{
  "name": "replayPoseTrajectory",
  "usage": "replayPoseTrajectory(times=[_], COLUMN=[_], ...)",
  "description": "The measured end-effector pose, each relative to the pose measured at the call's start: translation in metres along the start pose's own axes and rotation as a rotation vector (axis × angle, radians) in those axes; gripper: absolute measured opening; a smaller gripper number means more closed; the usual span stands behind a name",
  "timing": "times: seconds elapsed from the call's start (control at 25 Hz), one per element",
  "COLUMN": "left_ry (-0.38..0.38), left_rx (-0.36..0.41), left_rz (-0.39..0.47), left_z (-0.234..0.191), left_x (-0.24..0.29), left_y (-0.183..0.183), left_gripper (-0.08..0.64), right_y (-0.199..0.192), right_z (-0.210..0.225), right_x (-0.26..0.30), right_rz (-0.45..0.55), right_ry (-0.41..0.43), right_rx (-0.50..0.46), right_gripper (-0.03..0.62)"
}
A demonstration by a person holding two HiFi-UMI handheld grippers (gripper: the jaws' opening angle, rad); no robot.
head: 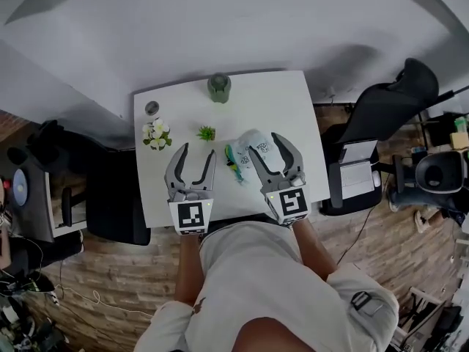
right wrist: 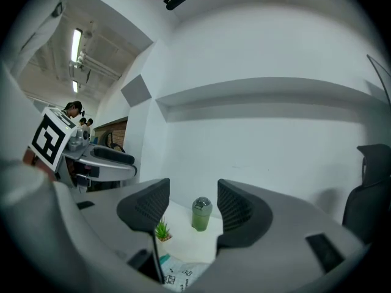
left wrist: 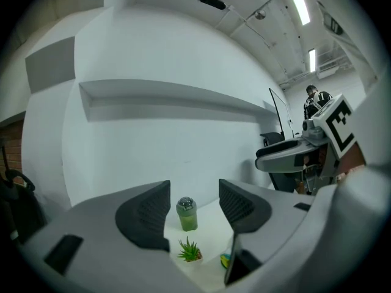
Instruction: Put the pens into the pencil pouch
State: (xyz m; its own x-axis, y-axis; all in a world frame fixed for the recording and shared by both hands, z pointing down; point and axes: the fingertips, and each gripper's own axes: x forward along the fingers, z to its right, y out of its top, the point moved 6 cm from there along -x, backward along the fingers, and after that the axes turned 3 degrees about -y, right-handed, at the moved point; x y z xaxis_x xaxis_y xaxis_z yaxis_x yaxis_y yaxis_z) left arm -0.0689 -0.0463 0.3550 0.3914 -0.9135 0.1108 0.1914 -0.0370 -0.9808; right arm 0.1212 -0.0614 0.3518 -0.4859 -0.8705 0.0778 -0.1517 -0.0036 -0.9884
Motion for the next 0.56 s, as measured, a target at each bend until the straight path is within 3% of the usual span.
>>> replayPoseTrajectory(times=[0.56], left_ry=[0.069], left_rx=[0.045], left_rz=[0.027], left_z=[0.040], left_x=[-0.006], left_y=[0.026], left_gripper=[0.241], right_y=[0.010], right_z=[0.018], right_x=[-0.028], right_rz=[0.090], right_ry=[0.058], right_rx=[-0.043], right_gripper=[0.238])
